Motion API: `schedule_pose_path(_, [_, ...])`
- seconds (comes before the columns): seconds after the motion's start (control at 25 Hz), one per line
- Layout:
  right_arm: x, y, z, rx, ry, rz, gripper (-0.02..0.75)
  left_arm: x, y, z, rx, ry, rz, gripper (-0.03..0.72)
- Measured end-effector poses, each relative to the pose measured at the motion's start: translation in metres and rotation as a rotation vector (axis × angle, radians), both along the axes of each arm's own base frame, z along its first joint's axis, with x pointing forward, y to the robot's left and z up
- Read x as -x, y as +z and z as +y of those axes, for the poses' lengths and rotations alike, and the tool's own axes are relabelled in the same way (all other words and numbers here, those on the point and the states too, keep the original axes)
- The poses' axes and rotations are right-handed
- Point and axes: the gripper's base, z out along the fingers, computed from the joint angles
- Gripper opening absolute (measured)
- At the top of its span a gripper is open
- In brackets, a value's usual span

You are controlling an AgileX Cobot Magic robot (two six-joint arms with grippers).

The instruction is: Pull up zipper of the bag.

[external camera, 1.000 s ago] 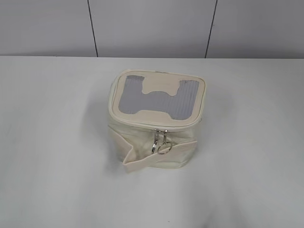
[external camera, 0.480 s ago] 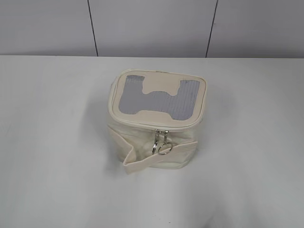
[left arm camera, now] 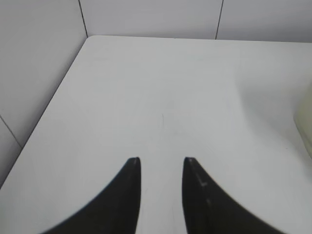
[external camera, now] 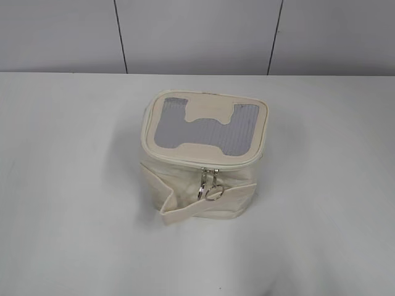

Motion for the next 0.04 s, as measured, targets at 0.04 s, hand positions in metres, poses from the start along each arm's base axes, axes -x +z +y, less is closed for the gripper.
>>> schedule_pose_path(0.04, [0.0,0.0,0.0,0.0,0.0,0.0,0.43,0.0,0.0,0.0,0.0,0.0,0.0,0.229])
